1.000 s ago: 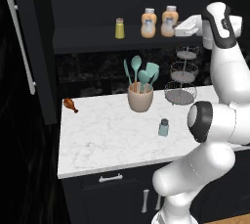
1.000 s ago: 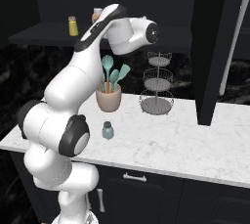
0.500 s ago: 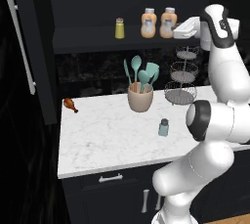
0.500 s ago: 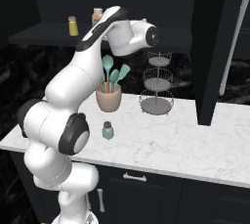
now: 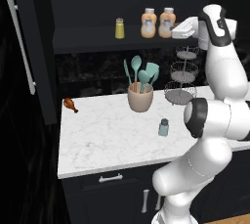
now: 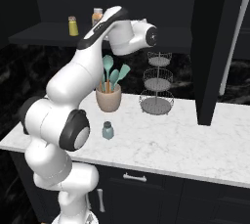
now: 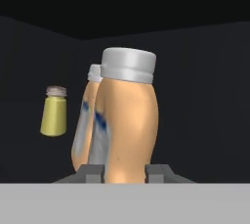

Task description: Put the shaker and condiment bottle from the counter next to their counterparts in the cabinet.

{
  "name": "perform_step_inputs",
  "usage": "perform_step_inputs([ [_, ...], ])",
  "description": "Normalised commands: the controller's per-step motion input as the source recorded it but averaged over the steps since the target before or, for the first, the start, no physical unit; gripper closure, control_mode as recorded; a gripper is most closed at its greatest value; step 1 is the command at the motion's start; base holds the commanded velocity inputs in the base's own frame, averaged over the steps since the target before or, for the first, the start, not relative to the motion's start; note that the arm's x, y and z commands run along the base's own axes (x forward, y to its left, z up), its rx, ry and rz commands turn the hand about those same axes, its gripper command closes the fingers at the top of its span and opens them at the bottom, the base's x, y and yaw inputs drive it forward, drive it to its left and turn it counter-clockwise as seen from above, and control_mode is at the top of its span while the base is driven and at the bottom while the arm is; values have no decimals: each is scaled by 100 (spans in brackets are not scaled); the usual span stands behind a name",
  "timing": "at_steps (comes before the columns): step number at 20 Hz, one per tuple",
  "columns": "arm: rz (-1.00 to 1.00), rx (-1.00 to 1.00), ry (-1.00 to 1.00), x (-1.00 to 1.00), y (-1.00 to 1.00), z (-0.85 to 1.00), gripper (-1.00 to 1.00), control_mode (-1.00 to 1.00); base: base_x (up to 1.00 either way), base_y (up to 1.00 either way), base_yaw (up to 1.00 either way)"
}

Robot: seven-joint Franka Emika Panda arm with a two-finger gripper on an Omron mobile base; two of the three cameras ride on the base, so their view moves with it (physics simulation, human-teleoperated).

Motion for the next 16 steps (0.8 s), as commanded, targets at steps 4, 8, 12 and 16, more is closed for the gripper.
perform_step_inputs([
  [4, 0, 0, -1, 8, 0, -5, 100, -100, 0, 0, 0],
  [8, 0, 0, -1, 9, 0, -5, 100, -100, 0, 0, 0],
  [12, 0, 0, -1, 10, 0, -4, 100, -100, 0, 0, 0],
  [16, 0, 0, 0, 12, 0, -3, 100, -100, 0, 0, 0],
])
